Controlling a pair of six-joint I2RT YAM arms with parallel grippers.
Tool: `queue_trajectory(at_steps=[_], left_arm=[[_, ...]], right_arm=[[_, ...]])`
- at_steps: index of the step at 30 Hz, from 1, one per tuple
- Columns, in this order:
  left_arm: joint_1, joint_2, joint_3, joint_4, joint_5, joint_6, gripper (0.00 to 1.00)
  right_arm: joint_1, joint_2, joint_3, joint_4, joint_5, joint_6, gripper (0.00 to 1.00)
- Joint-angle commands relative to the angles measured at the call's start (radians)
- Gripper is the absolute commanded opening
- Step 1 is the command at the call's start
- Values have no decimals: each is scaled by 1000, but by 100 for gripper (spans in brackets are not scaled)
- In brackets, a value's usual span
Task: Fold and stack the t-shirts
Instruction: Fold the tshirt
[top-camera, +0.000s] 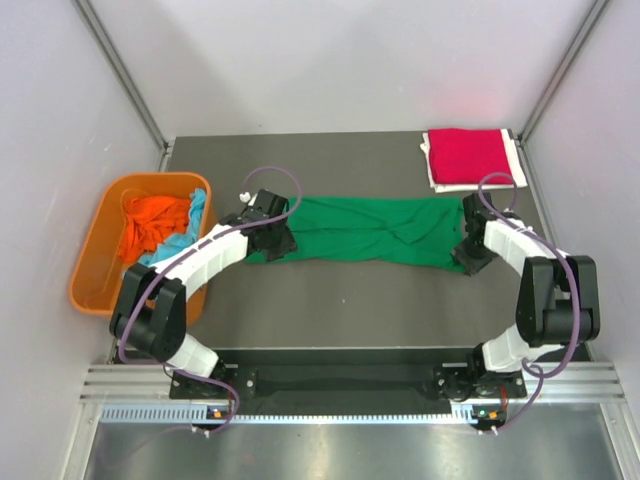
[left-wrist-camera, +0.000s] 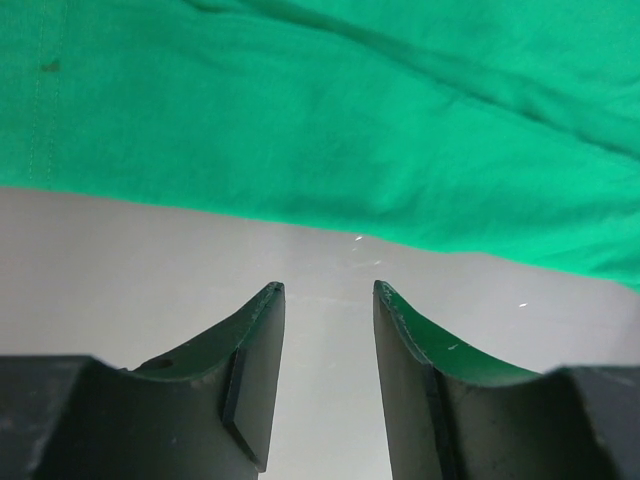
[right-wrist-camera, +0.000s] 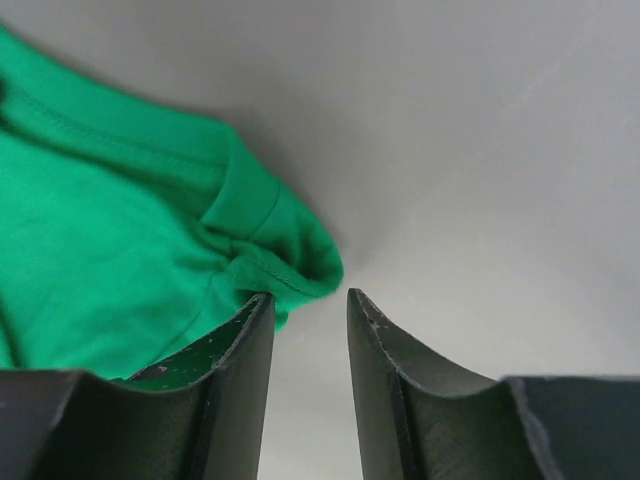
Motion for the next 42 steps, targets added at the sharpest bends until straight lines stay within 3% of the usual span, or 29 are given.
queue_trajectory(at_steps=[1,5,9,14,24,28,38,40,42], left_arm=[[-1,-13,-19,39,-5,35,46],[-3,-12,-12,-13,-76,56,46],[-3,-13,16,-103,-154,101,45],[-5,-39,-24,-126,-136,121,43],[-28,13,-78,-27,-82,85,39],[-32,36,-84,8,-138,59,46],[-31,142,-78,13,-260,-16,46],[-31,157,-64,13,-278,-16,45],[-29,187,-50,0,-309,-8,37]], right_arm=[[-13,33,-15,79,52,19,35],[-17,35,-42,73,98,16,26],[-20,9,-33,17,153,-24,0],[-85,-65,-24,-82,264,-118,0],[-148,-111,-48,-70,216,-210,0],[-152,-123,-65,-50,203,-222,0],[-175,-106,-76,-20,195,-250,0],[-183,-106,-77,-17,193,-256,0],[-197,-105,-77,-19,195,-269,0]])
